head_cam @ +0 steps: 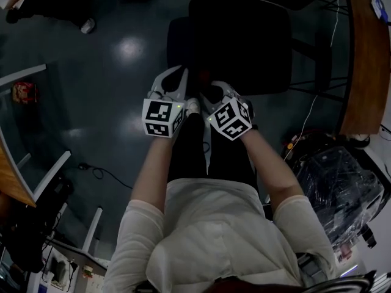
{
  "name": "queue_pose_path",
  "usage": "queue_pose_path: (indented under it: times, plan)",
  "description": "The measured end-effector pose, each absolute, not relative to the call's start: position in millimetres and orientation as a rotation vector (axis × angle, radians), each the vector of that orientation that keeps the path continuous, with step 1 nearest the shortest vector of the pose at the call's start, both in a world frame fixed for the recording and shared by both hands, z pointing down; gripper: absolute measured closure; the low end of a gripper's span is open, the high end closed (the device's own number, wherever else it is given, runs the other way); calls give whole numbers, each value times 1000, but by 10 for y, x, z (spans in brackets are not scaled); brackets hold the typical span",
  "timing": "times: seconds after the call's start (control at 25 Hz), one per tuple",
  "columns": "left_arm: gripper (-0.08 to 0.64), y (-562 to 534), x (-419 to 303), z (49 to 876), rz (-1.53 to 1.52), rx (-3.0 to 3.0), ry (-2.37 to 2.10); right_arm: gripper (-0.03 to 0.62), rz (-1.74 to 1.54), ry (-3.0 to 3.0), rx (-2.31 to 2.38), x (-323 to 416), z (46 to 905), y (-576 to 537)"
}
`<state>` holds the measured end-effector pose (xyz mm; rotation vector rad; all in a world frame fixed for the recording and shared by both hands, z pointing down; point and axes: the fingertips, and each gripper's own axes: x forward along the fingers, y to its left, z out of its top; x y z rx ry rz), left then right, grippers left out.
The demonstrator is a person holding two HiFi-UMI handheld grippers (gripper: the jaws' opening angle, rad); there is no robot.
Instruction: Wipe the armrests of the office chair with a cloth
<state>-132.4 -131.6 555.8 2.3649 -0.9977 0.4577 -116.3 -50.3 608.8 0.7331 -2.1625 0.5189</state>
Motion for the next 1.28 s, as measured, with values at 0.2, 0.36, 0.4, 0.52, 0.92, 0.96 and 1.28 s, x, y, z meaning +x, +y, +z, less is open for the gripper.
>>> queue_pose_path:
  times: [0.2, 0.36, 0.4, 0.52, 0.92, 0.96, 1.28]
  plan:
    - [543, -1324, -1329, 5555, 437, 2357, -999, 545, 600, -2174, 706, -1182, 6081, -317]
    - [543, -1301, -1293, 5611, 451, 2328, -956, 545, 672, -2212, 605, -1091, 6057, -234]
    - [543, -1292, -1285, 5630, 463, 2316, -939, 545, 667, -2212, 598, -1031, 6036, -261]
    - [543, -1293, -1273, 5665, 483, 2268, -913, 543, 594, -2189, 621, -786, 5946, -542]
    - [543, -1315, -1325, 5675, 434, 2204, -996, 543, 310, -2292, 611, -858, 5462, -2359]
    - [543, -1324, -1337, 5679, 432, 2188, -1009, 543, 296, -2308, 604, -939, 5447, -2520]
    - [544, -1369, -1361, 5713, 439, 2114, -1045, 543, 320, -2377, 426, -1643, 5766, -3099]
